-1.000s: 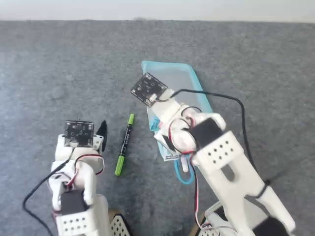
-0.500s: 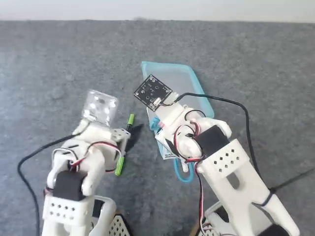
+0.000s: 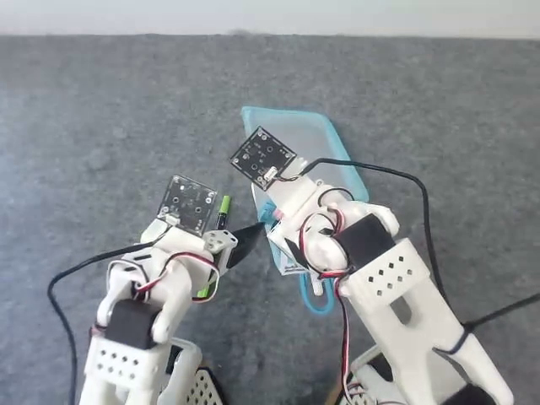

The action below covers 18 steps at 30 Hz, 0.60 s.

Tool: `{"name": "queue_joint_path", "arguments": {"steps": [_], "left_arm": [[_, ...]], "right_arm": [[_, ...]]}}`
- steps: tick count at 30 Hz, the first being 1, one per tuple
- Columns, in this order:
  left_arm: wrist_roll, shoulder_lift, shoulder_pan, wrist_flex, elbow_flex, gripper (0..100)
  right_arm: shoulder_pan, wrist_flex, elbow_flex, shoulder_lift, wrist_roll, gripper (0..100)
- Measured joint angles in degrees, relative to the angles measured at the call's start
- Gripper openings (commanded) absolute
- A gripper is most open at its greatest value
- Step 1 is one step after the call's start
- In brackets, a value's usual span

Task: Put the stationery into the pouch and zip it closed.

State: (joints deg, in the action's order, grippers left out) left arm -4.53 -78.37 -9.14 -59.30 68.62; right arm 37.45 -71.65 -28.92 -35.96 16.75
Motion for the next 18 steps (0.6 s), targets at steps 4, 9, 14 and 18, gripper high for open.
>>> {"name": "queue_joint_path", "arguments": {"steps": [4, 9, 14, 18], "left_arm": [[-0.1, 0.0, 0.0, 3.3, 2.5, 33], [-0.1, 0.0, -0.2, 4.3, 2.5, 33], [-0.1, 0.0, -0.4, 5.8, 4.0, 33], [-0.1, 0.0, -0.7, 7.0, 5.2, 33]], "right_arm": [[0.1, 0.0, 0.8, 0.0, 0.0, 0.8], [0.0, -0.7, 1.0, 0.0, 0.0, 0.8], [1.6, -2.2, 1.0, 0.0, 0.0, 0.8], [1.9, -3.5, 2.4, 0.0, 0.0, 0.8]]}}
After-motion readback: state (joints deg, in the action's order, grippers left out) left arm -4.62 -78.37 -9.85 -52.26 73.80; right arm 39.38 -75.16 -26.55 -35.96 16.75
